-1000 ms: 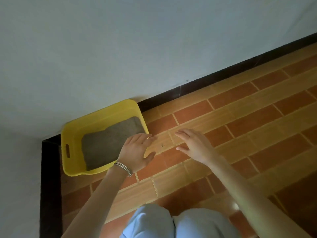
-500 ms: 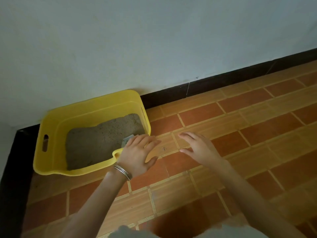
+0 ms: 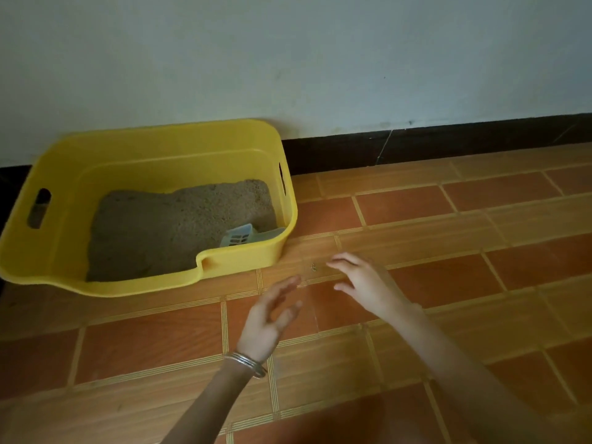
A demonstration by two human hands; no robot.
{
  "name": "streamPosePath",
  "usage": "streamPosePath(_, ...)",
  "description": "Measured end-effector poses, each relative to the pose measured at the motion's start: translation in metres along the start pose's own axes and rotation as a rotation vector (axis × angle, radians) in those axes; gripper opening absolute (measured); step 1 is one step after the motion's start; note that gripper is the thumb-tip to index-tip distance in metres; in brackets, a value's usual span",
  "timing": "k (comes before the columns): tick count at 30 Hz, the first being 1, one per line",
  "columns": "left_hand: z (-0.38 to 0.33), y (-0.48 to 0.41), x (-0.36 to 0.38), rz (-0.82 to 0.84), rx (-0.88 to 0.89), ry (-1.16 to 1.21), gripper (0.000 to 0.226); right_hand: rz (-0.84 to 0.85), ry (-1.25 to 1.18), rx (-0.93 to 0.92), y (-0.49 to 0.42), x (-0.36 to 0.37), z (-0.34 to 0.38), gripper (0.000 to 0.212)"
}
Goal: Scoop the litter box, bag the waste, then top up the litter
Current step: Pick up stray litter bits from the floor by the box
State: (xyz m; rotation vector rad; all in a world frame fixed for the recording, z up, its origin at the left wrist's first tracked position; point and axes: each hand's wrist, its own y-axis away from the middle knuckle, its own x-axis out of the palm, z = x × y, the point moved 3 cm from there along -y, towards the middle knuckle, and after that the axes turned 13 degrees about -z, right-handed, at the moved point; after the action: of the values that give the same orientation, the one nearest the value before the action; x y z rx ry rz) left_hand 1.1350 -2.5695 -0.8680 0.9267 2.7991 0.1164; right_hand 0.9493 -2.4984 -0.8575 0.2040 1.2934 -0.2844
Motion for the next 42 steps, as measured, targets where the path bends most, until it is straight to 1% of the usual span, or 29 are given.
streamPosePath(4,0.033,-0.021,0.004,-0.174,-0.301,0.468,0.048,0.034,-0.093,0.029,-0.024,0.033,-0.012,0.049)
streamPosePath(7,0.047,-0.031,0.01,-0.222,-0.54,0.817,0.053,0.028,-0.137,0.036,-0.041,0.052,-0.016,0.049)
streamPosePath(9,0.052,-0.034,0.013,-0.223,-0.656,0.954,0.053,0.035,-0.158,0.033,-0.05,0.065,-0.018,0.052)
streamPosePath(12,0.057,-0.037,0.016,-0.211,-0.765,1.088,0.05,0.048,-0.201,0.037,-0.06,0.082,-0.022,0.054)
streamPosePath(14,0.063,-0.039,0.018,-0.219,-0.805,1.121,0.048,0.021,-0.208,0.019,-0.064,0.087,-0.023,0.049)
streamPosePath(19,0.074,-0.039,0.018,-0.224,-0.846,1.142,0.047,-0.239,-0.274,-0.044,-0.061,0.09,-0.025,0.021)
streamPosePath(22,0.079,-0.037,0.019,-0.215,-0.871,1.155,0.048,-0.328,-0.285,-0.059,-0.055,0.093,-0.025,0.011)
streamPosePath(24,0.084,-0.035,0.02,-0.212,-0.887,1.159,0.049,-0.364,-0.248,-0.078,-0.051,0.093,-0.024,0.008)
streamPosePath(27,0.089,-0.034,0.02,-0.221,-0.898,1.177,0.053,-0.373,-0.154,-0.101,-0.048,0.092,-0.02,0.006)
streamPosePath(29,0.092,-0.033,0.019,-0.217,-0.894,1.176,0.054,-0.384,-0.076,-0.105,-0.046,0.095,-0.018,0.008)
streamPosePath(32,0.094,-0.032,0.021,-0.224,-0.906,1.188,0.052,-0.443,0.029,-0.122,-0.044,0.099,-0.015,0.014)
streamPosePath(35,0.095,-0.031,0.023,-0.224,-0.916,1.203,0.052,-0.498,0.087,-0.171,-0.044,0.102,-0.012,0.016)
streamPosePath(39,0.094,-0.03,0.025,-0.233,-0.921,1.214,0.051,-0.485,0.084,-0.167,-0.043,0.105,-0.012,0.013)
streamPosePath(42,0.091,-0.034,0.031,-0.24,-0.932,1.203,0.049,-0.503,-0.069,-0.105,-0.039,0.097,-0.01,0.009)
